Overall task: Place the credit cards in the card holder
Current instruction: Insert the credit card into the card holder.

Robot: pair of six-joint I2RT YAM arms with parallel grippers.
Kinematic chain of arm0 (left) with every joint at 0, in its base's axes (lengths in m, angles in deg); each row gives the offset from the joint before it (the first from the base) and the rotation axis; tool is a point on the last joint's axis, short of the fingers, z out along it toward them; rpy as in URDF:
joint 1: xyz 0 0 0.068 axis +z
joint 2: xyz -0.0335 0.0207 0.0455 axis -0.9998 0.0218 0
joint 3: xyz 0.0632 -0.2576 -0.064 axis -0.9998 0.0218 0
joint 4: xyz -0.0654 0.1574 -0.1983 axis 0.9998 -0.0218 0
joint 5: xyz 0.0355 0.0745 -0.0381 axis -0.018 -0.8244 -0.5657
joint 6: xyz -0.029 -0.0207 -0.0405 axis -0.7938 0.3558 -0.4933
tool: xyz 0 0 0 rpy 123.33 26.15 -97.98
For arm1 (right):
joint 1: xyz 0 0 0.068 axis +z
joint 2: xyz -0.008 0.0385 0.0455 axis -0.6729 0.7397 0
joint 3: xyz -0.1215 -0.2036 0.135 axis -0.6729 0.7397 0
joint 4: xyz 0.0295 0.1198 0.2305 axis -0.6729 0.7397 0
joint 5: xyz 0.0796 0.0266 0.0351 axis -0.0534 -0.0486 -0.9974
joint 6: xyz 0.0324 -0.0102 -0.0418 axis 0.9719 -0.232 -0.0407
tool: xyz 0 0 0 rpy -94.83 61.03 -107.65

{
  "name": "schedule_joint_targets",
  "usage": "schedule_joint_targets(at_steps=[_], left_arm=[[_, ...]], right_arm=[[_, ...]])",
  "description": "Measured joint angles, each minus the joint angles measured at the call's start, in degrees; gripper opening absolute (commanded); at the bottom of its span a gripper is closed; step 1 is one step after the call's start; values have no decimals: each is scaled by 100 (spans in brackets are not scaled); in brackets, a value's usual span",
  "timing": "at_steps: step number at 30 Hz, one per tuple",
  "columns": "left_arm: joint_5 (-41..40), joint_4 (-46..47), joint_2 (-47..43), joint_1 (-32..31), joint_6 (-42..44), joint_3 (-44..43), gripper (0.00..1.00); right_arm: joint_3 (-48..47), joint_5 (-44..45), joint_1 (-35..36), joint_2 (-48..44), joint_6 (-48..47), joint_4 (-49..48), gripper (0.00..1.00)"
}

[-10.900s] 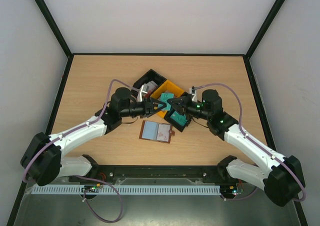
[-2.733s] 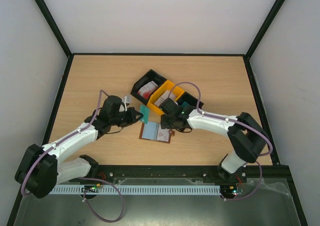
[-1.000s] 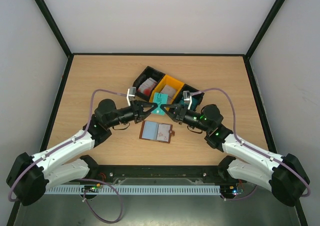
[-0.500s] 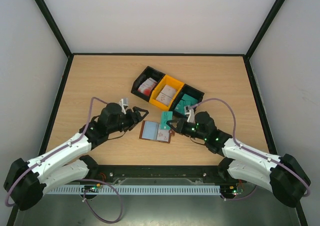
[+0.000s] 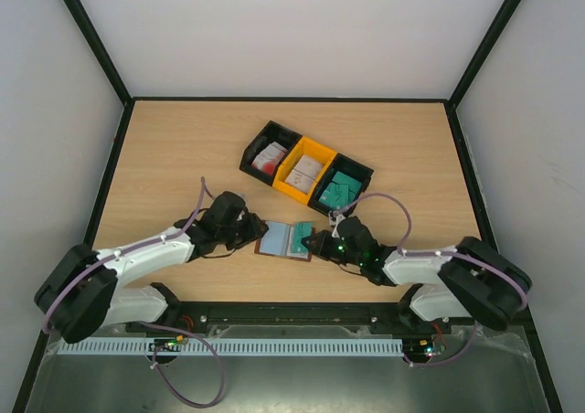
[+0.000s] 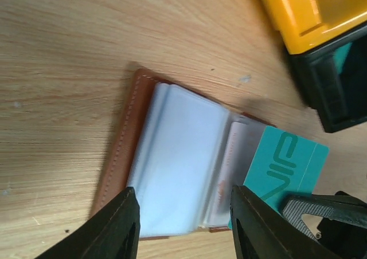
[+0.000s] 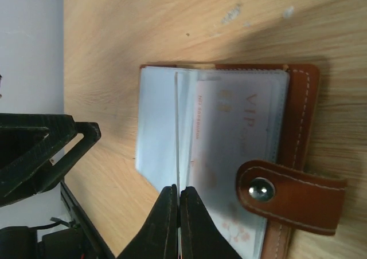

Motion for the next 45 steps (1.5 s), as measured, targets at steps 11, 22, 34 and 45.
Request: schedule_joint_targets(at_steps=[11, 22, 34, 45], left_arm=[[-76, 72, 632, 0, 326, 0, 46], [-186, 323, 953, 4, 459, 122, 42], [-297, 723, 962, 2, 474, 330, 33], [-354, 835, 960, 0, 463, 393, 28]], right_arm=[[59, -105, 260, 1657, 713, -1939, 2], [149, -199, 280, 2601, 1272, -3287, 2], [232, -256, 282, 3379, 1735, -4568, 2], [223, -142, 295, 3458, 1720, -4645, 2]])
